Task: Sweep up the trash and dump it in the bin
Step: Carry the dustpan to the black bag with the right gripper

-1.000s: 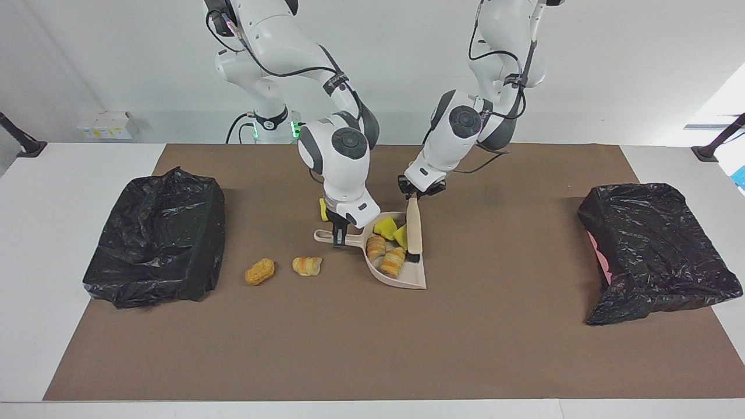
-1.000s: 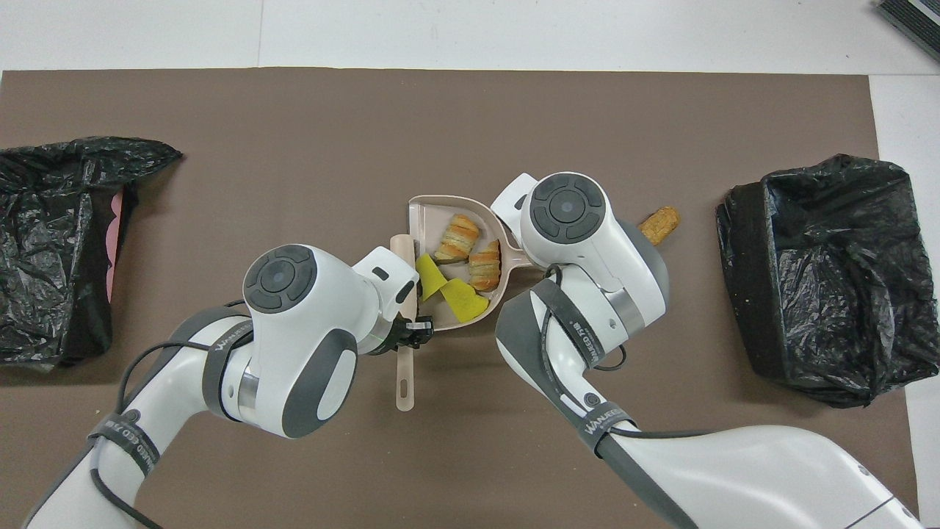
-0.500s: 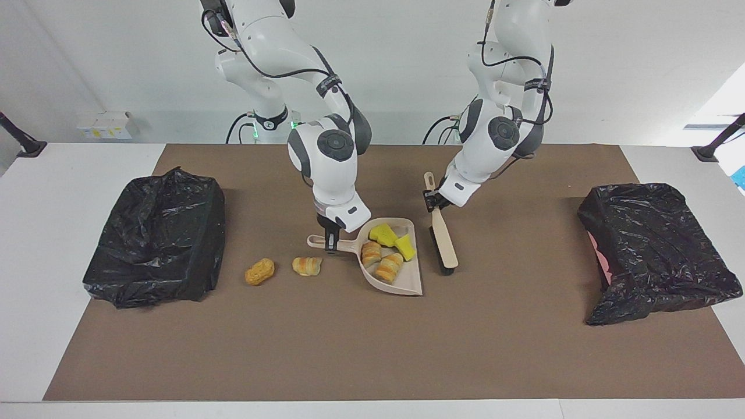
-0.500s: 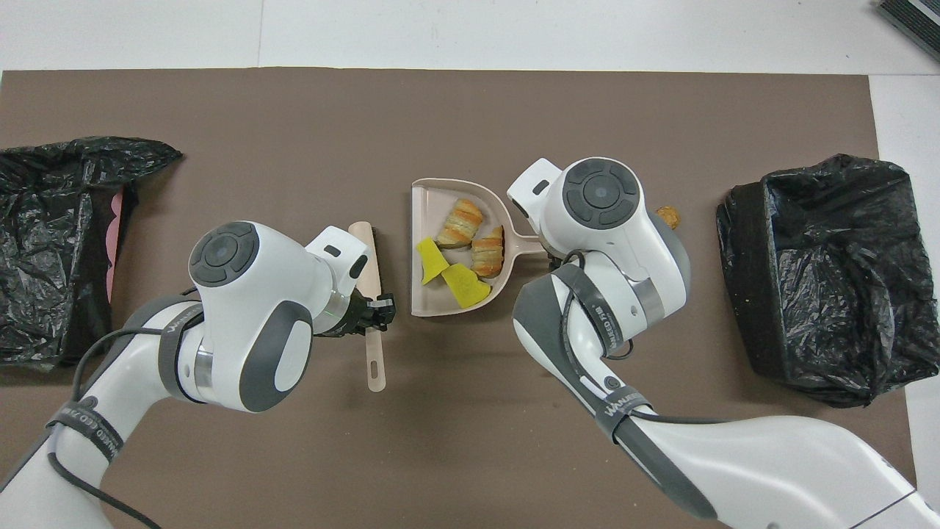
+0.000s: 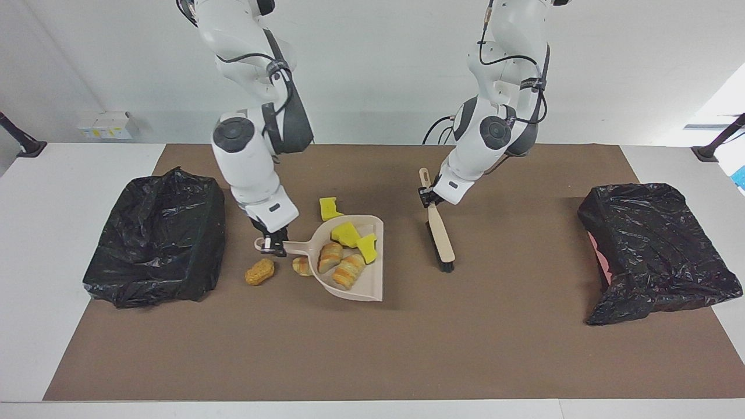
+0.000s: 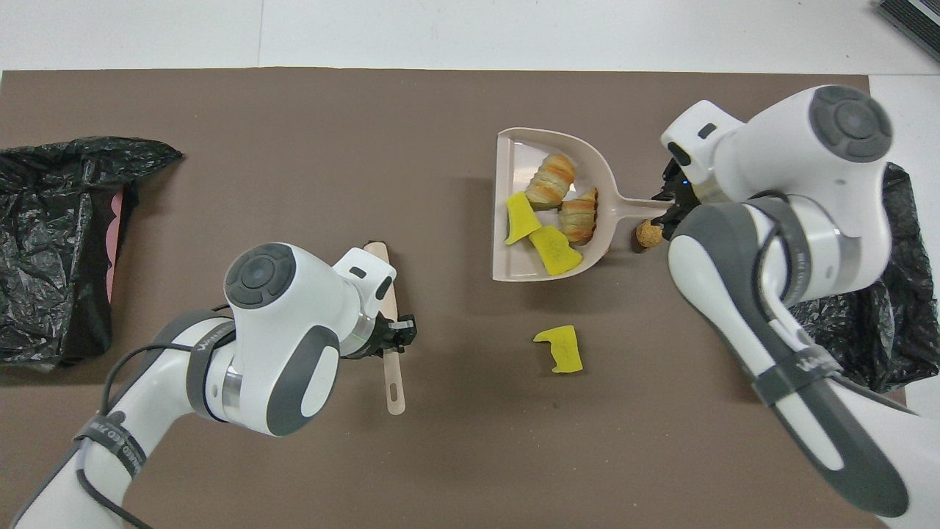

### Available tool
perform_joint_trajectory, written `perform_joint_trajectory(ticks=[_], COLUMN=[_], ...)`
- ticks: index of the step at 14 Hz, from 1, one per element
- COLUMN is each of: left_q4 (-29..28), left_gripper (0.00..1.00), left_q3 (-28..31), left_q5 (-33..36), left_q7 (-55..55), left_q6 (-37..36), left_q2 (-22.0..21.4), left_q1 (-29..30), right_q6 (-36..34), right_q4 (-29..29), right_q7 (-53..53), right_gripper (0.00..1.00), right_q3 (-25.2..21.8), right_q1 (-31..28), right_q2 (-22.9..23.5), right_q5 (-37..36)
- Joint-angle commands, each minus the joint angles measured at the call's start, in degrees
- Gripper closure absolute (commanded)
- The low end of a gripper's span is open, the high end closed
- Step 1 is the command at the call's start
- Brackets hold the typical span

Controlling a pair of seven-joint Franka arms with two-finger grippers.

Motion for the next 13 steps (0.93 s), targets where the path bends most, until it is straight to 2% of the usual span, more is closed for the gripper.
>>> perform_joint_trajectory(ticks=[1,5,7,10,13], left_q4=[-3.3,-11.3,-13.6,-15.8,-18.7], left_gripper=[1.0,1.0,1.0,1.0,1.0], left_q3=[0.5,0.5,0.5,0.3,0.1], left_q5=[-0.4,-0.3,-0.3,0.1,0.4], left_q7=[-6.0,-8.5,-11.7,-14.3,-15.3], left_q6=[3.2,13.1,13.9,14.1,18.8], left_q2=[-3.2,-7.7,-9.6,-10.5,-10.4], left_q1=[-7.9,-16.0,-18.3,-21.7,-23.3], right_q6=[-5.8,-12.2,-12.1,-11.8,-8.1], right_q4=[-1.0,-0.3,0.2,0.0,-0.3], right_q7=[-5.2,-16.3,-26.9,-37.3,-43.7], right_gripper=[1.0,1.0,1.0,1.0,1.0], right_q3=[0.9,0.6,0.1,0.0,0.0], right_q1=[-6.9,-18.9,-24.9,-32.4,-35.2], right_q2=[-3.6,-6.5,-6.7,-7.8,-7.9], right_q5=[2.1,2.2,2.0,0.8,-7.7])
